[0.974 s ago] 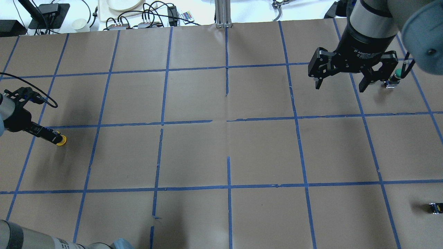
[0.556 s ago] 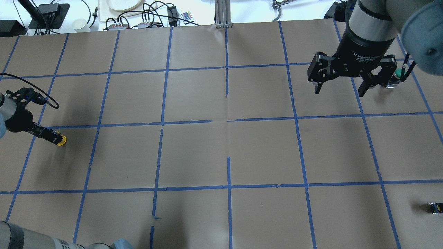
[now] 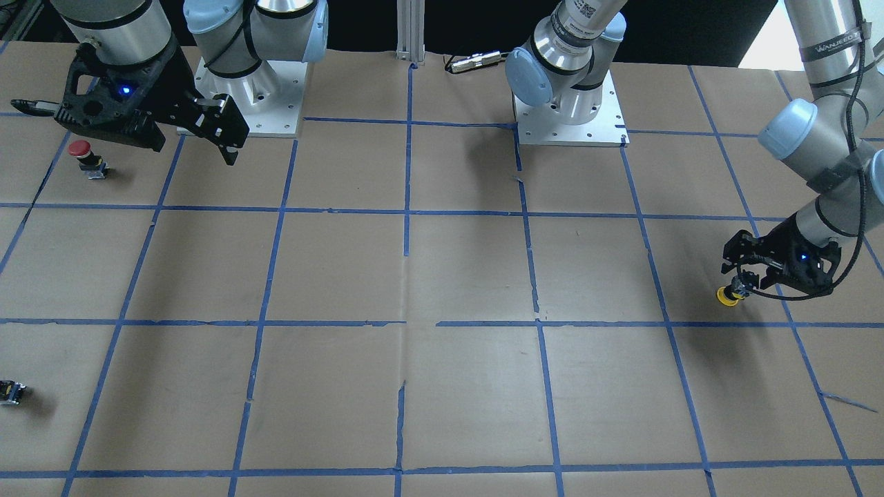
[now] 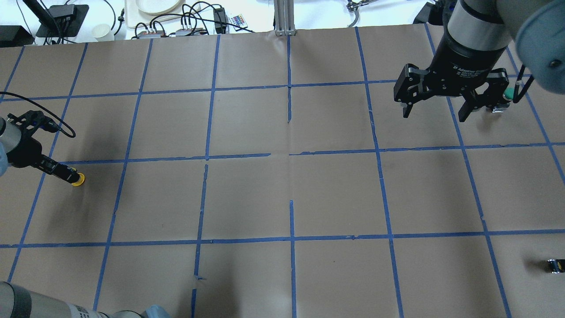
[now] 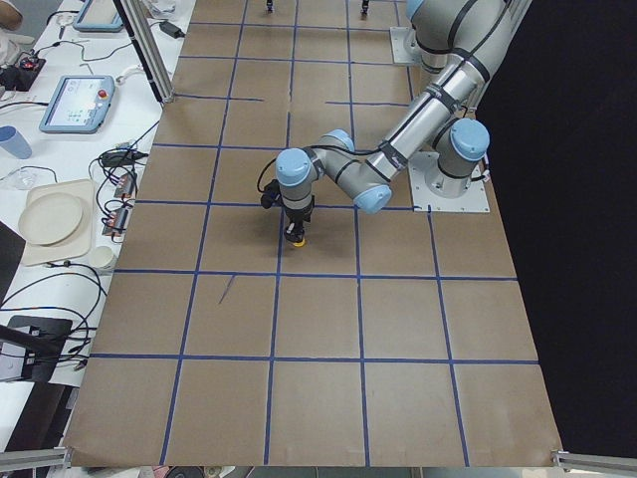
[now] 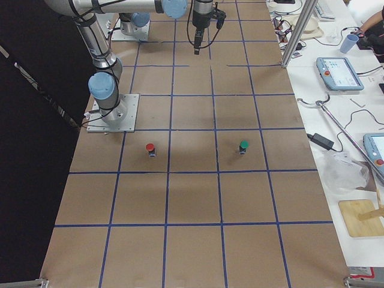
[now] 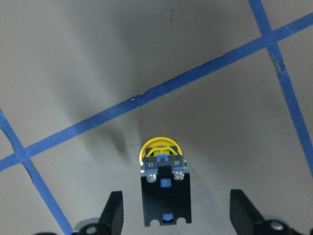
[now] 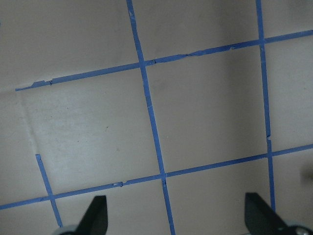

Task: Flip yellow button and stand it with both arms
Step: 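Close the left gripper on the yellow button's black base and lift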

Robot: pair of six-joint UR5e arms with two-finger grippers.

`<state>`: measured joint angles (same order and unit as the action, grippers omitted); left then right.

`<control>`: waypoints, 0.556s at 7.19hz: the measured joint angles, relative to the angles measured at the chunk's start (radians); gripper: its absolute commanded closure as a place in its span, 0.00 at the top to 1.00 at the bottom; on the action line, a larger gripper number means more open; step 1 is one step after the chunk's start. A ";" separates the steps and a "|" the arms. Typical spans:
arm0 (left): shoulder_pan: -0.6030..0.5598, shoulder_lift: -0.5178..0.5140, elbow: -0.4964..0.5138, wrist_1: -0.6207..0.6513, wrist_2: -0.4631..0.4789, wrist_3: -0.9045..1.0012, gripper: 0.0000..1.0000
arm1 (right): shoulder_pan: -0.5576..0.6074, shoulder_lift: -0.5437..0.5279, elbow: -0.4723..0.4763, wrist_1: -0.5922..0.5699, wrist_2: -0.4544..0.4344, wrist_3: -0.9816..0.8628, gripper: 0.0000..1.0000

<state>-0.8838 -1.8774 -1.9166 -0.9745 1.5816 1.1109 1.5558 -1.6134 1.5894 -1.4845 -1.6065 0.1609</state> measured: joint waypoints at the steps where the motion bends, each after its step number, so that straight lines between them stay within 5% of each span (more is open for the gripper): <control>1: 0.000 0.000 0.001 0.000 0.000 0.008 0.41 | -0.001 0.001 -0.003 -0.004 -0.001 0.000 1.00; 4: 0.000 -0.001 0.005 0.011 0.000 0.043 0.20 | -0.002 -0.003 -0.007 -0.015 -0.001 -0.001 1.00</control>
<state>-0.8836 -1.8783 -1.9112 -0.9634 1.5815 1.1544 1.5540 -1.6160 1.5822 -1.4992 -1.6070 0.1596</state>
